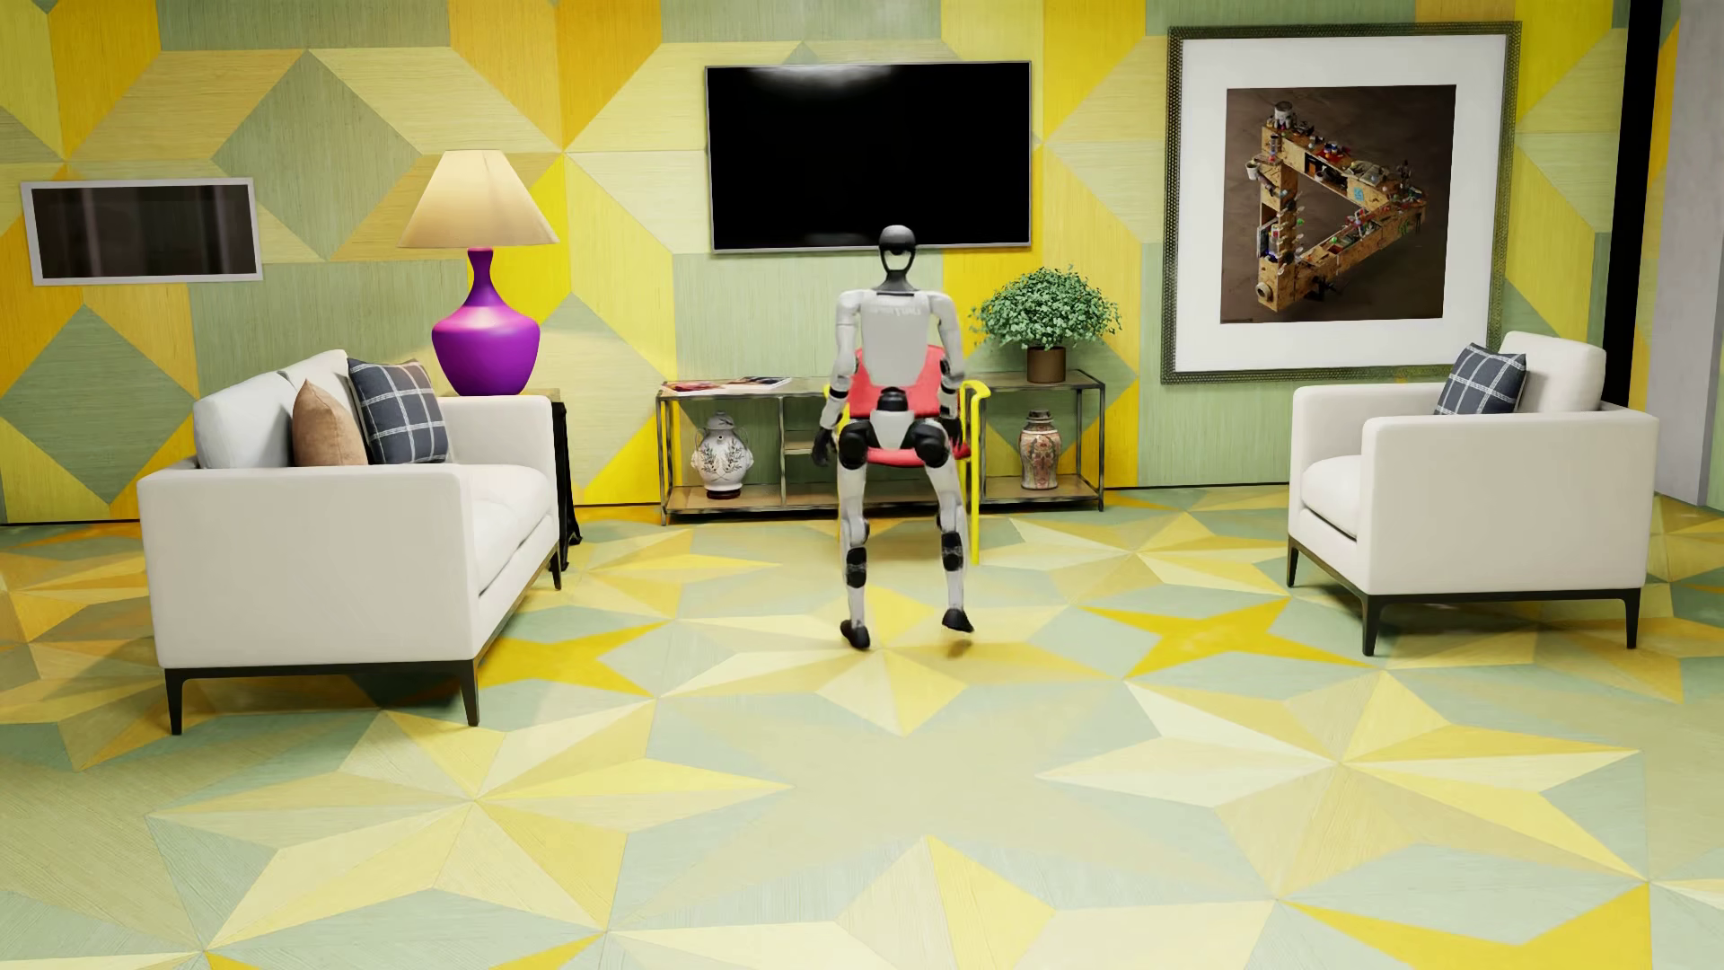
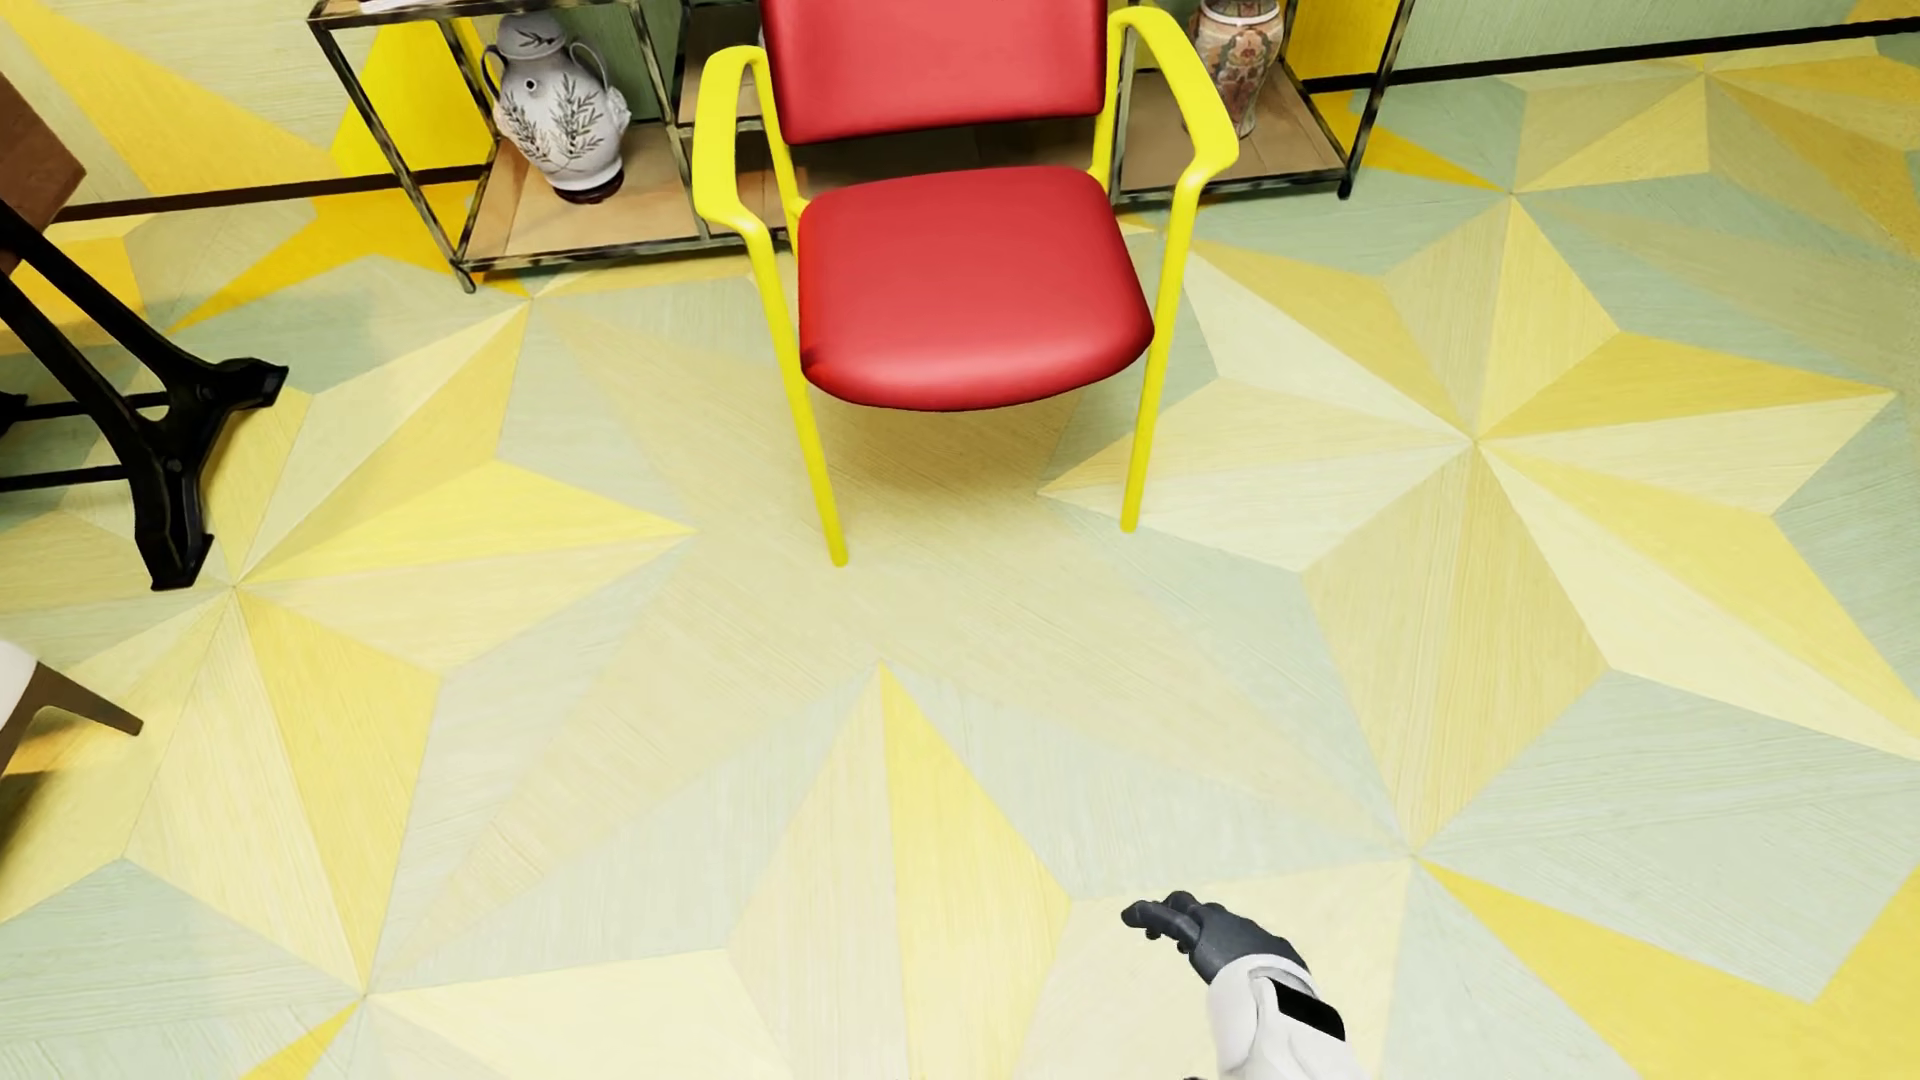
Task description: Move towards officechair
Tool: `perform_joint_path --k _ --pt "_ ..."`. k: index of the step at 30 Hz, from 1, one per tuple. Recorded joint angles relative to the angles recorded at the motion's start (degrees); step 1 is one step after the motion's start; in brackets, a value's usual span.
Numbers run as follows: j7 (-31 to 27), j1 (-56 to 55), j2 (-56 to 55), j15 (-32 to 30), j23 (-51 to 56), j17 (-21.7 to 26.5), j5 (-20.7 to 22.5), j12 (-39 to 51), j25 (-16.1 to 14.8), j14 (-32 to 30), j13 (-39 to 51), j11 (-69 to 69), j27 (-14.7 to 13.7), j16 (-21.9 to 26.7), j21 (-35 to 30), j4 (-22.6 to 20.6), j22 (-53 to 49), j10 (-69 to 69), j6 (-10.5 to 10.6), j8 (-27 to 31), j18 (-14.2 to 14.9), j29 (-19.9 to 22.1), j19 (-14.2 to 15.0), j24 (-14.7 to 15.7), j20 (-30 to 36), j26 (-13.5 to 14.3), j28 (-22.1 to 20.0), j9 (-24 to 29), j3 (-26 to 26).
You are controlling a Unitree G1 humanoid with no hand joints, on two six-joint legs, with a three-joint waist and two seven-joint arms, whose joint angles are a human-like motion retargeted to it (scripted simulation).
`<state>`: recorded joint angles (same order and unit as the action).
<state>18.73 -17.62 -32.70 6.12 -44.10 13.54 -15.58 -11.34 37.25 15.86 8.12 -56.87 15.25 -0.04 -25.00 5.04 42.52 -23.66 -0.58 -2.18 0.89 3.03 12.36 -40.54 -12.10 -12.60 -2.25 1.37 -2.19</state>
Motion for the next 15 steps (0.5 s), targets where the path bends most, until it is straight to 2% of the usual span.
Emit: perform_joint_path --k 1,3,4,5,6,7,8,10,11,15 --pt "0.58 0.33 -0.79 2.73 -3.79 -1.51 -0.84 0.53 -1.41 0.35 -2.09 -0.23 2.22 0.35 2.78 -0.48 -0.66 -0.07 -0.67 0.81 0.01 4.03 -0.34 -0.13 0.39 0.28 -0.55 0.06 -0.11" --pt "0.52 1.31 1.79 6.04 -10.53 -5.85 -1.68 1.63 -10.43 0.37 -6.82 7.74 7.37 1.80 13.67 -1.28 -2.20 1.14 -1.66 -0.20 0.18 10.79 -3.55 -0.37 1.29 0.78 -0.36 -0.23 -0.01" --pt "0.01 2.12 4.92 5.24 -12.07 -7.01 -0.64 1.92 -13.83 -0.10 -9.49 14.95 9.40 2.93 17.06 -1.41 -2.91 2.75 -1.98 -0.79 0.36 10.39 -4.87 -0.14 1.16 1.95 -0.37 -0.56 0.18" --pt "-0.49 2.67 8.35 7.72 -12.75 -7.26 -1.17 2.37 -14.05 -0.28 -12.10 19.69 10.80 3.51 16.48 -1.56 -3.39 3.58 -2.32 -4.23 0.65 7.41 -6.54 0.07 1.04 2.62 -0.67 -0.92 0.30" --pt "-1.16 3.21 11.51 9.33 -12.81 -6.37 -1.44 2.75 -11.82 -0.55 -14.76 23.87 9.85 4.12 12.82 -1.63 -3.99 4.39 -2.64 -7.38 0.92 2.25 -7.45 0.57 0.88 3.14 -0.77 -1.30 0.51" --pt "-1.78 3.82 14.40 9.26 -12.20 -4.88 -0.80 2.85 -9.50 -0.97 -17.39 28.22 7.66 4.56 9.27 -1.46 -4.63 5.41 -2.84 -9.01 1.20 -2.02 -7.56 0.96 0.22 3.57 -1.16 -1.65 0.86" --pt "-2.14 4.18 16.17 8.36 -11.67 -3.79 -0.03 2.80 -7.88 -1.25 -19.40 31.12 6.17 4.18 6.90 -1.00 -5.01 5.94 -2.84 -9.95 1.50 -4.74 -7.36 2.11 -1.21 3.52 -2.24 -1.91 1.20" --pt "-2.24 4.58 18.25 7.09 -10.88 -3.19 1.66 2.43 -5.81 -1.24 -21.38 34.61 7.13 2.80 4.48 0.50 -4.14 6.01 -2.49 -11.07 2.14 -6.60 -7.38 3.28 -3.09 2.70 -3.93 -2.25 1.58" --pt "-2.03 4.91 18.85 6.86 -10.36 -2.96 2.51 2.31 -4.52 -1.13 -21.43 35.57 7.46 2.33 3.14 1.28 -2.95 6.05 -2.30 -11.15 2.45 -6.91 -7.55 3.33 -3.15 2.17 -3.50 -2.33 1.69" --pt "-0.05 6.69 20.37 7.20 -9.59 -3.07 5.73 1.37 -3.57 -0.06 -16.82 36.54 8.40 2.63 2.20 4.58 3.79 4.75 -1.66 -9.52 3.65 -5.39 -8.42 -1.37 0.28 -0.16 3.36 -2.38 2.26"
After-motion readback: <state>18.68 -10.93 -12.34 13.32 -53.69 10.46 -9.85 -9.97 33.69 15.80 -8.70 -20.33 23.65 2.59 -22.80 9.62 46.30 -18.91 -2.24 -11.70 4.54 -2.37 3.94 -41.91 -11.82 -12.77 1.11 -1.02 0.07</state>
